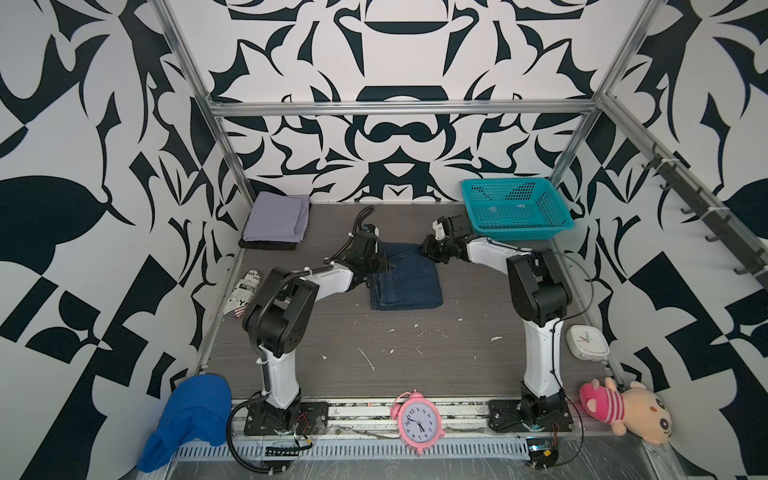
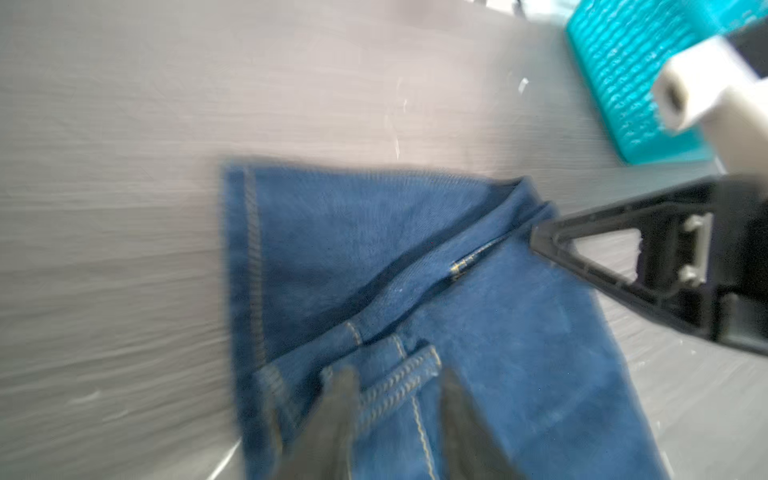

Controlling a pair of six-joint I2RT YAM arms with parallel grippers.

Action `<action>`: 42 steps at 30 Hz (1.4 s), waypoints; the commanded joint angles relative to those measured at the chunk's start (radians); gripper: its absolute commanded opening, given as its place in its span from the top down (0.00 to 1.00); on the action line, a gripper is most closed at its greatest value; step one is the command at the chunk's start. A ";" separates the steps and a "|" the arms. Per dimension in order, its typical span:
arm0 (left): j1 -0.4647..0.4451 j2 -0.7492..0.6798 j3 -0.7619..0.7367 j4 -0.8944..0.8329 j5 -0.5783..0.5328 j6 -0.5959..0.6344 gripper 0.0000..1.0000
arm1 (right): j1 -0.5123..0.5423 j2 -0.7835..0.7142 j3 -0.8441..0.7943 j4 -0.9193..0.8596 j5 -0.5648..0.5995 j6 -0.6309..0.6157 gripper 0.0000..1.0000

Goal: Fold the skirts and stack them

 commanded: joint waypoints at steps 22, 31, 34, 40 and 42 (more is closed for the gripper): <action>0.269 -0.291 -0.527 0.141 0.342 -0.210 0.01 | -0.011 -0.404 -0.545 0.002 0.018 -0.178 0.01; 0.216 -0.122 -0.512 0.254 0.410 -0.250 0.01 | -0.019 -0.315 -0.567 0.061 -0.059 -0.149 0.07; 0.184 -0.062 -0.505 0.317 0.439 -0.279 0.01 | -0.019 -0.284 -0.576 0.086 -0.080 -0.141 0.12; 0.119 -0.005 -0.489 0.400 0.433 -0.318 0.01 | -0.019 -0.215 -0.567 0.135 -0.121 -0.104 0.21; 0.109 0.021 -0.471 0.410 0.439 -0.319 0.00 | -0.018 -0.203 -0.567 0.160 -0.128 -0.093 0.23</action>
